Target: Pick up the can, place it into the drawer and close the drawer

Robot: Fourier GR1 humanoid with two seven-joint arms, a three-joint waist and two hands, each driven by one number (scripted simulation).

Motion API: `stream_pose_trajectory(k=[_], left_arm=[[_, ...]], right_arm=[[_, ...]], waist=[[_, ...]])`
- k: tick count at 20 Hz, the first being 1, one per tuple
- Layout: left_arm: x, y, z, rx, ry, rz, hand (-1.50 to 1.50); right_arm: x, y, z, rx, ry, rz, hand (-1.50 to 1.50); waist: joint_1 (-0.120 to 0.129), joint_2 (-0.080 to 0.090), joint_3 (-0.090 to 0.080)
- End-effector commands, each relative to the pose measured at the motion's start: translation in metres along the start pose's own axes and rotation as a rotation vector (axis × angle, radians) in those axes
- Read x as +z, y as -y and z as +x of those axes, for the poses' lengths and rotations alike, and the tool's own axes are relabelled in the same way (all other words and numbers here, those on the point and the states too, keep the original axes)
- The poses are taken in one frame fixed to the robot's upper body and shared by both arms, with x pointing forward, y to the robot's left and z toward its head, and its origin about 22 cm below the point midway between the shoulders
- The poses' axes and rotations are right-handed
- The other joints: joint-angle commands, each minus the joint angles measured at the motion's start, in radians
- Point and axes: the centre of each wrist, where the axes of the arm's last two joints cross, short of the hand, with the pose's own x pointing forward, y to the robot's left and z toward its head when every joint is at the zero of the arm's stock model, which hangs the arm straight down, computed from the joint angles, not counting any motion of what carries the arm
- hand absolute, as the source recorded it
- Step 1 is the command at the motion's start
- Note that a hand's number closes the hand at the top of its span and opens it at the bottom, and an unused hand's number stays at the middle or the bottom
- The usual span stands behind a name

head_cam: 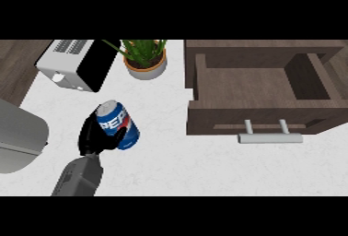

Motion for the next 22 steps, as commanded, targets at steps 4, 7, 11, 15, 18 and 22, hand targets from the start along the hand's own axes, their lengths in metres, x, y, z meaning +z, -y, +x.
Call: stream_pose_trajectory(k=[4, 7, 11, 15, 18, 22], left_arm=[[-0.013, 0.035, 0.044, -0.010, 0.061, -0.037, 1.50], [-0.028, 0.060, 0.064, -0.052, 0.119, -0.049, 1.50], [-0.040, 0.094, 0.101, -0.076, 0.105, -0.078, 1.50], [-0.023, 0.119, 0.133, -0.086, 0.119, -0.095, 1.50], [-0.031, 0.135, 0.128, -0.109, 0.130, -0.098, 1.50], [-0.034, 0.151, 0.163, -0.128, 0.141, -0.117, 1.50]], right_arm=[[-0.003, 0.002, 0.002, -0.005, 0.015, -0.015, -1.50], [0.002, -0.006, 0.000, -0.015, 0.013, -0.008, -1.50], [-0.001, -0.012, 0.000, -0.015, 0.013, -0.007, -1.50], [0.004, -0.004, 0.006, -0.003, 0.006, -0.021, -1.50], [-0.002, -0.013, 0.001, -0.013, -0.001, -0.006, -1.50], [0.008, -0.016, 0.002, -0.021, 0.009, -0.007, -1.50]], waist=[[0.003, -0.001, 0.000], [-0.002, -0.001, 0.000], [-0.002, 0.000, 0.000], [0.003, -0.003, 0.000], [-0.003, 0.000, 0.000], [-0.003, -0.002, 0.000]])
